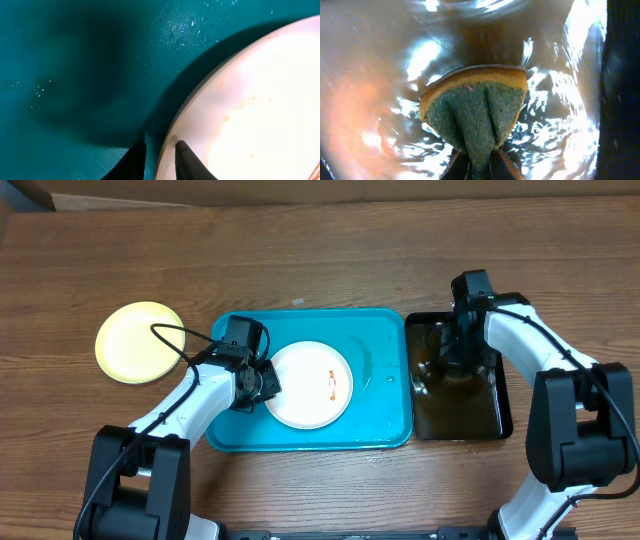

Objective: Clean dirty plates on tray and stack at the side
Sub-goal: 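Lift the sponge with the right gripper toward the white plate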

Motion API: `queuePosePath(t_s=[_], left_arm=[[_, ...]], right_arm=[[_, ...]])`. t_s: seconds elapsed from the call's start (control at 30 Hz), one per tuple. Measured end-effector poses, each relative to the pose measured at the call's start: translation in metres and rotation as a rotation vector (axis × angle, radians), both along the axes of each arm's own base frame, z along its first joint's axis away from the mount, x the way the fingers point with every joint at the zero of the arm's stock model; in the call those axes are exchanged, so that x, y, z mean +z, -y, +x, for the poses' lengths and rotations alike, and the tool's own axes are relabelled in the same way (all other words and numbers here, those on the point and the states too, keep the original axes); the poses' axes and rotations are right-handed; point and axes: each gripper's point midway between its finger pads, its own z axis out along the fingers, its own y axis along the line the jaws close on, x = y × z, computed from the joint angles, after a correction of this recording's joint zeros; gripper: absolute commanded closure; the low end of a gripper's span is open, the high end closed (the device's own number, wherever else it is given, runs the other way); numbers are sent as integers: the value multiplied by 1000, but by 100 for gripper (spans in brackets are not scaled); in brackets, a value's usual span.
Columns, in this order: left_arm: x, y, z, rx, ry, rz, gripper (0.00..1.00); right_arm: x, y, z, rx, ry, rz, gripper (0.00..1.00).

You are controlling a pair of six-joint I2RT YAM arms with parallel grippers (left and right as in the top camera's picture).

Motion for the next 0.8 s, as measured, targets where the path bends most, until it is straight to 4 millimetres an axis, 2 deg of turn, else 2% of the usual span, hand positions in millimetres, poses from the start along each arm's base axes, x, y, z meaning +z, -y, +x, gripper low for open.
queuePosePath(t_s=[0.1,0.2,0.23,0.3,0.43,0.47,0.53,0.6,0.67,0.73,0.8], left_arm=[[0,0,2,0,8,-2,77],[1,1,6,0,23,-5,77],[2,1,7,0,28,-6,80],[2,1,8,6,32,-7,96],[2,2,6,2,26,-3,96],[1,1,4,1,18,-1,93],[0,1,-7,7,-32,-2,76],[-3,2,-18,19,-81,-11,69],[-3,4,-20,33,-92,-27,68],[-2,5,-17,36,-79,-35,75],[-1,6,-10,46,-54,-43,95]], right_arm=[[12,0,1,0,-18,-3,96],[29,-2,13,1,8,0,96],[33,-2,16,1,18,2,96],[38,-3,21,1,30,3,96],[39,-3,17,2,13,1,96],[39,-3,17,2,13,1,96],[39,-3,17,2,14,1,96],[39,-3,17,5,13,1,96],[39,-3,17,11,14,0,96],[39,-3,17,17,14,0,96],[39,-3,18,25,17,0,96]])
